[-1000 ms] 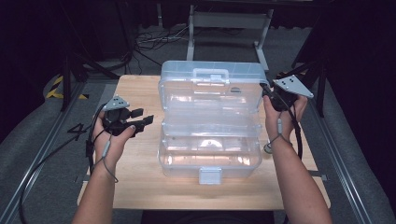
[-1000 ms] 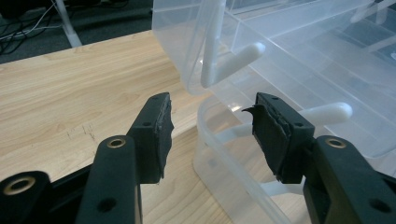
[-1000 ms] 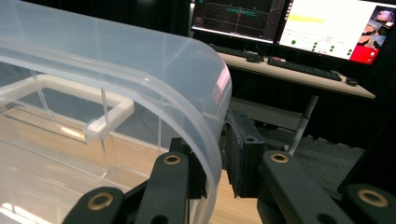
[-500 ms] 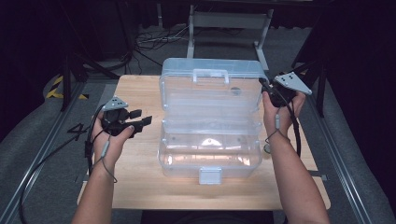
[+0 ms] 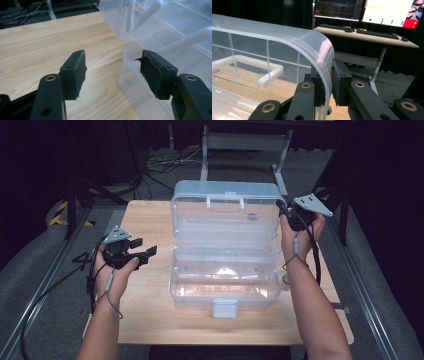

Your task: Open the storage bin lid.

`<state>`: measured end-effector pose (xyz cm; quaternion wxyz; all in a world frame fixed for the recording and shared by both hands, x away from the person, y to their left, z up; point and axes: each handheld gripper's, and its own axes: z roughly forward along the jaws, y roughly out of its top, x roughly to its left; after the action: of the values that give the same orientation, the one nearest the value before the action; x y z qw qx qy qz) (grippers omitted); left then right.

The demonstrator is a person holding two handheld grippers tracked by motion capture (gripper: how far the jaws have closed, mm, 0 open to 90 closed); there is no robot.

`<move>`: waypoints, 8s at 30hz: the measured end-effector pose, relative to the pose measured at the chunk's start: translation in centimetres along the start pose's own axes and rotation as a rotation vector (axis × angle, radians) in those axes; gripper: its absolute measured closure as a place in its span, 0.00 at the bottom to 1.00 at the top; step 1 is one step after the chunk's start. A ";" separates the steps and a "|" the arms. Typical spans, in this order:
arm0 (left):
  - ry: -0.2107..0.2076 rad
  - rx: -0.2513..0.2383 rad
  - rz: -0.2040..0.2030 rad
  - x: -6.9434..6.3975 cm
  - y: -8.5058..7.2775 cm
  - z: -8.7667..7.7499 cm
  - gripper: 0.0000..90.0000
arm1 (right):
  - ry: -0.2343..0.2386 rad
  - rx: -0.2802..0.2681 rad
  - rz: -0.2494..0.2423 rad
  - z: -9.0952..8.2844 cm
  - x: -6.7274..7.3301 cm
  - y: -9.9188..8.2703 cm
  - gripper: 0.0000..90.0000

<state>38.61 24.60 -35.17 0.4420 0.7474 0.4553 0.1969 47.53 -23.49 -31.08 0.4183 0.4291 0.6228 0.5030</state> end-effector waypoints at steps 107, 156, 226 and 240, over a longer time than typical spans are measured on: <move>0.042 0.062 -0.069 1.2 -2.5 -0.1 0.38 | 0.150 0.149 0.081 10.8 -4.1 -3.7 0.91; 0.047 0.063 -0.075 1.6 -2.7 -0.1 0.38 | 0.190 0.235 0.200 13.2 -5.1 -6.7 0.91; -0.004 0.061 -0.029 1.1 -0.7 1.6 0.34 | 0.294 0.072 0.119 3.0 -6.8 -2.0 0.67; -0.006 0.076 -0.026 1.1 -0.6 1.7 0.34 | 0.361 0.055 0.082 -2.0 -7.1 -1.4 0.62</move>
<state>40.03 24.85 -36.74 0.4172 0.7582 0.4707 0.1716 47.47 -30.94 -31.50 0.2669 0.3681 0.6832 0.5714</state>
